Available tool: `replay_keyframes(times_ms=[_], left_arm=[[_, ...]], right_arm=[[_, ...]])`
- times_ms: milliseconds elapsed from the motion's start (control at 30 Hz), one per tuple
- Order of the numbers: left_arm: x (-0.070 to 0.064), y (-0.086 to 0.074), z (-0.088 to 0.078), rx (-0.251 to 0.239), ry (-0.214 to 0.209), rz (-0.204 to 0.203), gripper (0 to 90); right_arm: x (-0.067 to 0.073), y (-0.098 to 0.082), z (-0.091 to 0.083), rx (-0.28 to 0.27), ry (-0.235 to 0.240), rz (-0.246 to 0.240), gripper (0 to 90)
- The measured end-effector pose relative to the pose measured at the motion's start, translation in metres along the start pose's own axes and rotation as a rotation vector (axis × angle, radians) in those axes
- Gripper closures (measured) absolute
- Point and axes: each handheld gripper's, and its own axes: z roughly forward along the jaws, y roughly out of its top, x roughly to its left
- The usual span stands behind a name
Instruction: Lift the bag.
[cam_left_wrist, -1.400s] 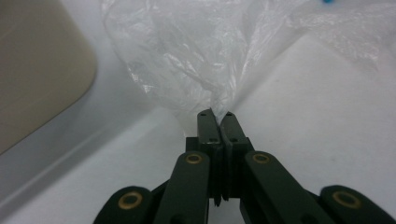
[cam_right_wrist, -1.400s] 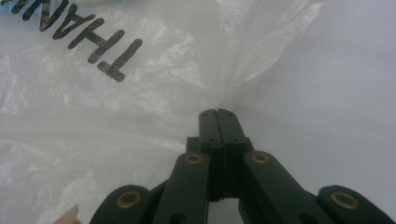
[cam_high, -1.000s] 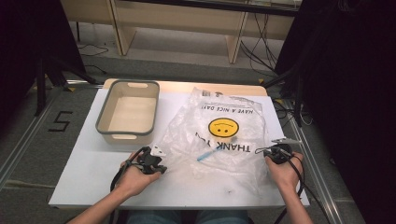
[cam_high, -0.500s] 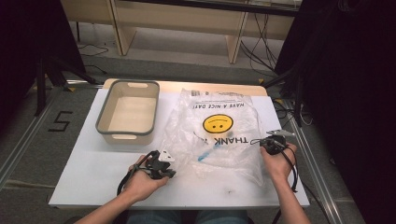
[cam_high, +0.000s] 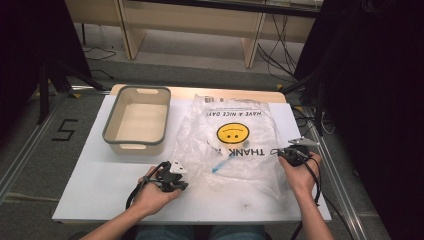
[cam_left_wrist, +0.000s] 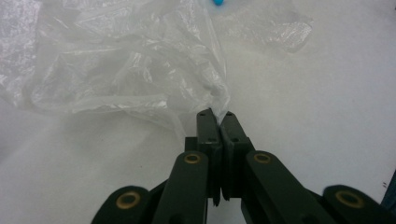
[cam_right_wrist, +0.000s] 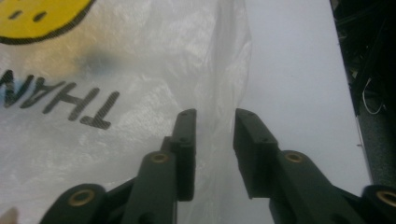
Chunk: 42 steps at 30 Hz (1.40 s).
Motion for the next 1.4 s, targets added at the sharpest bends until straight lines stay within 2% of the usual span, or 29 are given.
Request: replay_keyframes(times_ms=[133,267,567,667,733,867,1000,1133,1267,1400], left_arm=[[0.001,-0.003,-0.004,-0.021,0.014,-0.01,83.5],[0.003,-0.006,-0.011,-0.028,0.034,-0.011,73.7],[0.0,-0.015,-0.02,-0.059,0.105,-0.057,41.3],[-0.001,-0.018,-0.022,-0.055,0.129,-0.071,33.6],[0.0,-0.021,-0.021,-0.047,0.137,-0.087,31.7],[0.002,-0.024,-0.019,-0.017,0.154,-0.109,31.9],[0.005,-0.027,-0.022,-0.03,0.176,-0.131,31.6],[0.008,-0.029,-0.02,-0.024,0.161,-0.143,32.2],[0.011,-0.031,-0.015,0.004,0.129,-0.133,41.4],[0.013,-0.031,-0.013,0.017,0.124,-0.127,48.3]], right_arm=[[-0.002,0.002,-0.016,-0.044,0.011,-0.005,58.0],[0.001,-0.002,-0.036,-0.077,0.076,-0.001,52.0],[0.012,-0.024,-0.064,-0.057,0.222,-0.013,46.1],[0.016,-0.034,-0.07,-0.034,0.263,-0.028,44.2],[0.019,-0.042,-0.073,-0.019,0.28,-0.041,43.1],[0.023,-0.054,-0.076,0.025,0.305,-0.073,41.4],[0.026,-0.062,-0.077,0.045,0.317,-0.106,40.3],[0.027,-0.069,-0.073,0.092,0.328,-0.129,40.2],[0.029,-0.073,-0.069,0.13,0.339,-0.145,40.2],[0.033,-0.076,-0.064,0.166,0.346,-0.182,41.0]])
